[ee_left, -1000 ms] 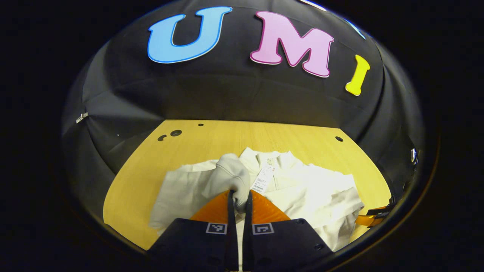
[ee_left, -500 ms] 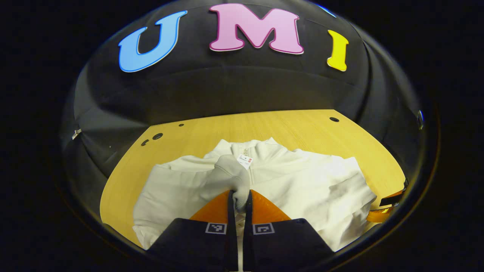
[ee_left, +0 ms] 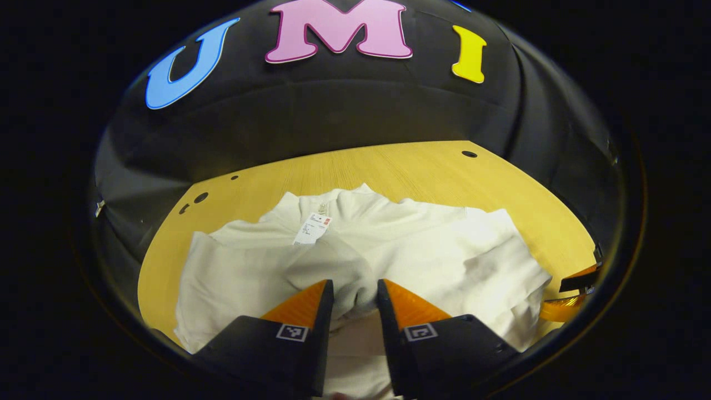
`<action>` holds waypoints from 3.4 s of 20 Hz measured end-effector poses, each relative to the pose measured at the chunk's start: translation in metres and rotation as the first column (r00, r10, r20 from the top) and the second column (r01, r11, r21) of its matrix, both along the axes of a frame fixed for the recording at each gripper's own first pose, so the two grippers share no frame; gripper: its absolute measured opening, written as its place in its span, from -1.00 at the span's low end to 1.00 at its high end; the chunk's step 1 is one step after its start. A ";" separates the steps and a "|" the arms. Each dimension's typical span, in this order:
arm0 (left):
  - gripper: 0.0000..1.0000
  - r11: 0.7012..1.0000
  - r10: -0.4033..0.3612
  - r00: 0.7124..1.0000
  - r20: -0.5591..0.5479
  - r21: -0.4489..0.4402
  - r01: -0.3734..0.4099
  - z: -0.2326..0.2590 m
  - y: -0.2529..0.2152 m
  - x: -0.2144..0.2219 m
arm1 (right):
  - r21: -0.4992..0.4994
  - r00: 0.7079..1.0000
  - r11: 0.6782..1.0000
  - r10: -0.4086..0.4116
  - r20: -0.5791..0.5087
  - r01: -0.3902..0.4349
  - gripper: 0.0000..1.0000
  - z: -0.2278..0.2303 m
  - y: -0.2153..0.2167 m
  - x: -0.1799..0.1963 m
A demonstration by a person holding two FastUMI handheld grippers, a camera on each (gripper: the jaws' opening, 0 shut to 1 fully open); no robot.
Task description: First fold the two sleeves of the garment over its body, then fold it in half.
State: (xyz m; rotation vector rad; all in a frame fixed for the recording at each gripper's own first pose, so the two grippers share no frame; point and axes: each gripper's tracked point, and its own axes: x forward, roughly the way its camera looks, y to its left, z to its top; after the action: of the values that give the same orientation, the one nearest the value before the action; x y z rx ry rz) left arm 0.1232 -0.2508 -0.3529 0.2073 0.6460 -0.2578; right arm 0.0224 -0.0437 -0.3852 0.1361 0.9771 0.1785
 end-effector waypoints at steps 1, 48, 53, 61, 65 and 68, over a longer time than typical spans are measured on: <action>0.15 1.000 -0.003 1.000 0.003 0.010 0.003 -0.002 -0.002 -0.004 | -0.001 1.000 1.000 -0.001 0.002 0.001 0.75 0.001 0.001 -0.001; 0.51 0.985 0.159 0.911 -0.380 0.000 -0.172 -0.050 0.281 -0.214 | -0.075 0.984 0.997 0.010 -0.179 -0.024 0.75 -0.021 0.093 -0.162; 0.58 0.990 0.136 0.906 -0.402 0.026 -0.137 -0.054 0.276 -0.214 | -0.118 0.981 0.993 -0.007 -0.194 -0.016 0.67 -0.021 0.095 -0.162; -0.82 0.996 0.077 0.921 -0.383 -0.016 -0.090 -0.049 0.259 -0.204 | -0.078 0.981 0.990 0.102 -0.165 -0.116 -0.71 -0.017 0.126 -0.158; -0.87 0.990 0.085 0.914 -0.397 -0.073 -0.124 -0.032 0.261 -0.202 | -0.009 0.987 0.996 0.086 -0.135 -0.088 -0.72 0.007 0.122 -0.152; -0.87 0.985 0.079 0.924 -0.375 -0.115 -0.130 -0.006 0.257 -0.192 | 0.045 0.995 0.998 0.040 -0.092 -0.036 -0.72 0.029 0.118 -0.141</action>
State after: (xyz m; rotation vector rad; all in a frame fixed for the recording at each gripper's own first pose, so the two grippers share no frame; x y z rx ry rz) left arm -0.0691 0.0064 -0.3593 -0.0122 1.0070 -0.2389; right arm -0.1188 0.0741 -0.3562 0.1666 1.0698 0.2304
